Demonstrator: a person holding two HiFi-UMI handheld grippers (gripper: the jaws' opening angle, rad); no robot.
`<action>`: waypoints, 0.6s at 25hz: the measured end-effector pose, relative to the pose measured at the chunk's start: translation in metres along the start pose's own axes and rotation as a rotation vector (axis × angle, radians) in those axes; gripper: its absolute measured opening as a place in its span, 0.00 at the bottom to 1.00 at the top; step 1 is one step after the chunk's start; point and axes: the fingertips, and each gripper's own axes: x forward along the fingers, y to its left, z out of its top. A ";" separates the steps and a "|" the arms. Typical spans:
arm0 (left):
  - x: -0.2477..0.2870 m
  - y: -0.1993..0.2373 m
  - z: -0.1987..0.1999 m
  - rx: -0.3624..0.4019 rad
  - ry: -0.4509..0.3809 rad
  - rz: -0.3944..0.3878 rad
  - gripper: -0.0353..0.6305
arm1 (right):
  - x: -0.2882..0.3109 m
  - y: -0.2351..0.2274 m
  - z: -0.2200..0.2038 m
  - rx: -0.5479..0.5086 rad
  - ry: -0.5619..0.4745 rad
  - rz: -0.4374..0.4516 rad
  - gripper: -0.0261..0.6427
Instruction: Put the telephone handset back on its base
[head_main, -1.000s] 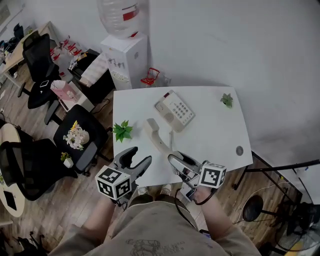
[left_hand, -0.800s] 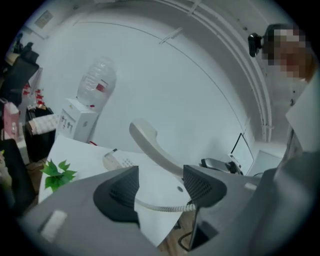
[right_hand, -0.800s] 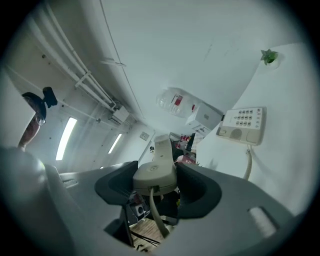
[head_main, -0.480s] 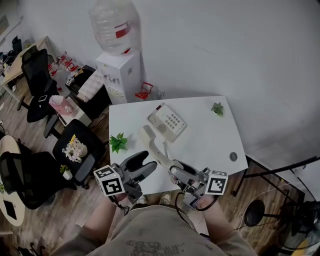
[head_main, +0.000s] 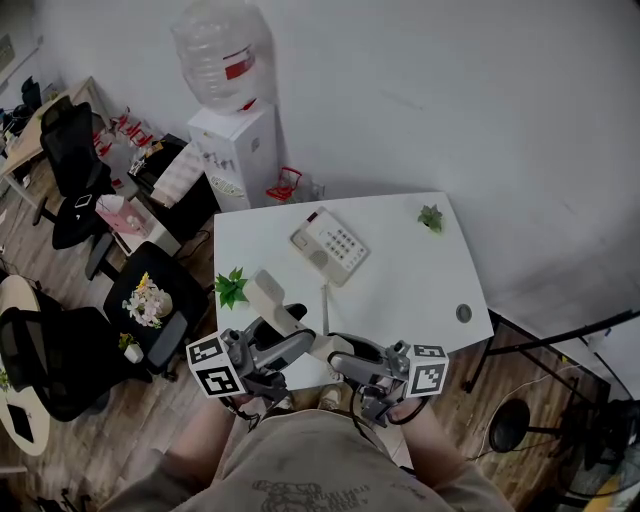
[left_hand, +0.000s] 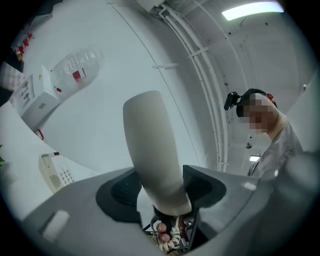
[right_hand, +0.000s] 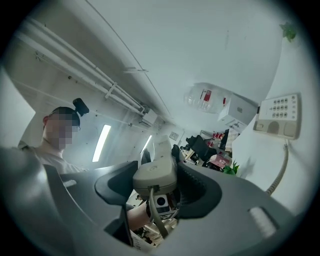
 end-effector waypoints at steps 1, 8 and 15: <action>0.000 0.000 0.001 -0.002 -0.010 0.000 0.45 | 0.000 0.000 0.000 0.011 -0.005 0.010 0.45; 0.002 -0.011 0.012 -0.002 -0.068 -0.055 0.43 | 0.000 0.002 0.005 0.155 -0.053 0.135 0.45; 0.007 -0.010 0.014 -0.011 -0.070 -0.029 0.41 | -0.003 -0.003 0.011 0.229 -0.105 0.195 0.46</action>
